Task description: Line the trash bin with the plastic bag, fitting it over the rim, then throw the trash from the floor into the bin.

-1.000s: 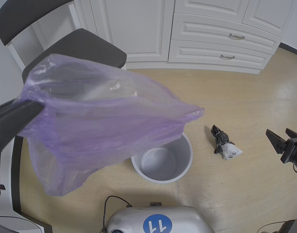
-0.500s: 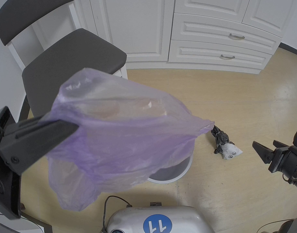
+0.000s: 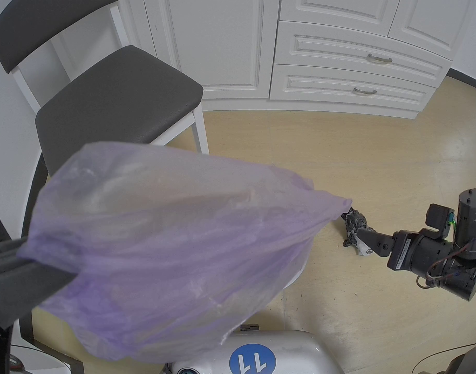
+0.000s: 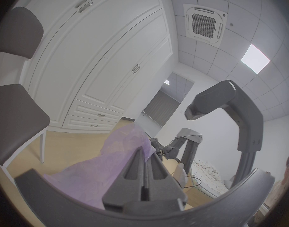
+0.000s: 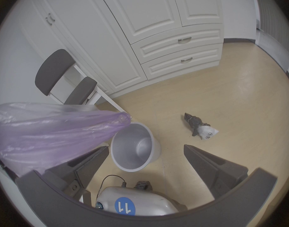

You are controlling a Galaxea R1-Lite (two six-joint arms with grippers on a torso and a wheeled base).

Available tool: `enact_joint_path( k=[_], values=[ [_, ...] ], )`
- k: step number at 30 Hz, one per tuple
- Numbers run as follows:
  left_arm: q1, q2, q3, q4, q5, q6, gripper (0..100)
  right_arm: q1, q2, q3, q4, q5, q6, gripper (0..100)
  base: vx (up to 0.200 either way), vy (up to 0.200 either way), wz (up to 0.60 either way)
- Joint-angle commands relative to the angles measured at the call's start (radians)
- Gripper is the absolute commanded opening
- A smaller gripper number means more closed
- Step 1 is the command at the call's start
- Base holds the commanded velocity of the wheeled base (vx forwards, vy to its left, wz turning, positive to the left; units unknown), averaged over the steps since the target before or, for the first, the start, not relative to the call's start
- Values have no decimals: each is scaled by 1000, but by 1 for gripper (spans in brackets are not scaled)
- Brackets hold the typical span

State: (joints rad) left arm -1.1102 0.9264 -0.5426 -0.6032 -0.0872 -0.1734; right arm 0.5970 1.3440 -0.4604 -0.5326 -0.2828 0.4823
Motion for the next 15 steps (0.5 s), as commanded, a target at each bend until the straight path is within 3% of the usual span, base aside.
enact_joint_path(
  k=[1,8,15],
  values=[
    [-30,-32,6,-1,0,0,0,-5,70,-35,0,2,25,100,0,0,0],
    [-59,-69,13,-1,-5,0,0,3,127,-52,-40,8,87,100,0,0,0],
    [-92,-66,27,-3,-16,0,0,38,145,-15,-106,59,98,100,0,0,0]
  ],
)
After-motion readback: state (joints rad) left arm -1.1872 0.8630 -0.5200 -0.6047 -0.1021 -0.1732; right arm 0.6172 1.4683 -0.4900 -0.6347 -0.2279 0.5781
